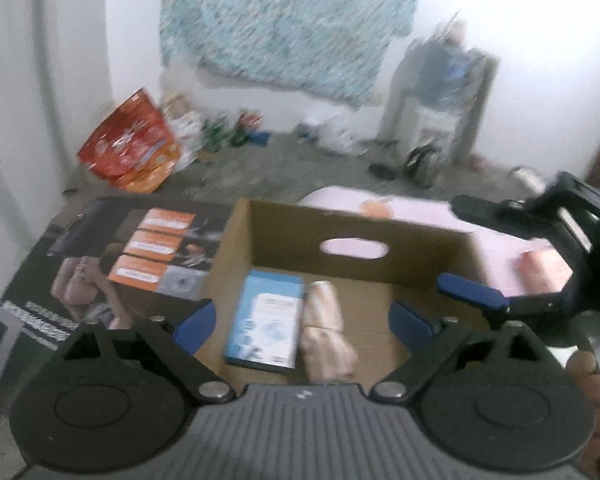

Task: Organize soft objects
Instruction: 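Carry the towel and bandage box into the cardboard box and release both, then grasp the blue-and-white wet-wipes pack with the right gripper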

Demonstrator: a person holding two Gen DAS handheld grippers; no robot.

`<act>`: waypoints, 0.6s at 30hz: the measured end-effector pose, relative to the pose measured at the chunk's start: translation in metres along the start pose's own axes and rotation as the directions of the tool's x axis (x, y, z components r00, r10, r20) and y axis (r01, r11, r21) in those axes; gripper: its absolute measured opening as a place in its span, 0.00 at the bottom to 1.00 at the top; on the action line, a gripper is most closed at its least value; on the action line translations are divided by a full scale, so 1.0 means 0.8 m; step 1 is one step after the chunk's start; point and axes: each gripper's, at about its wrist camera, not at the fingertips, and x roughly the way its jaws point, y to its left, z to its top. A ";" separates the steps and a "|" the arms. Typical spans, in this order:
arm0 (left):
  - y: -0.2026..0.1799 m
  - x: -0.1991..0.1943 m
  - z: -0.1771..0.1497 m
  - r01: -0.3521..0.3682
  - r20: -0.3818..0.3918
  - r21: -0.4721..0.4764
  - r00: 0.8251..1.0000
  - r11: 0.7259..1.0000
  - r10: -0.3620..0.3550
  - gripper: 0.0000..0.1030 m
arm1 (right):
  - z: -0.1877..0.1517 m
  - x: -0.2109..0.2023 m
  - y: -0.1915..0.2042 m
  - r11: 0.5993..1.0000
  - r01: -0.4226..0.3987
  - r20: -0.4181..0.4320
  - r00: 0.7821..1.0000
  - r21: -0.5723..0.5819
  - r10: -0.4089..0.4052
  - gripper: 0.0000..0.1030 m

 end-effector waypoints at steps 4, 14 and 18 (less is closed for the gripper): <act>-0.026 -0.043 -0.031 0.112 0.023 0.030 0.993 0.993 -0.113 0.94 | -0.038 -0.091 -0.001 0.995 -0.084 0.029 0.996 -0.047 0.085 0.72; -0.141 -0.116 -0.136 0.341 0.013 0.170 0.937 0.925 -0.348 0.94 | -0.120 -0.351 -0.052 0.981 0.089 0.236 0.971 -0.175 -0.046 0.79; -0.209 -0.129 -0.184 0.356 -0.006 0.296 0.929 0.886 -0.371 0.94 | -0.132 -0.452 -0.058 0.922 0.315 0.423 0.884 -0.226 -0.198 0.88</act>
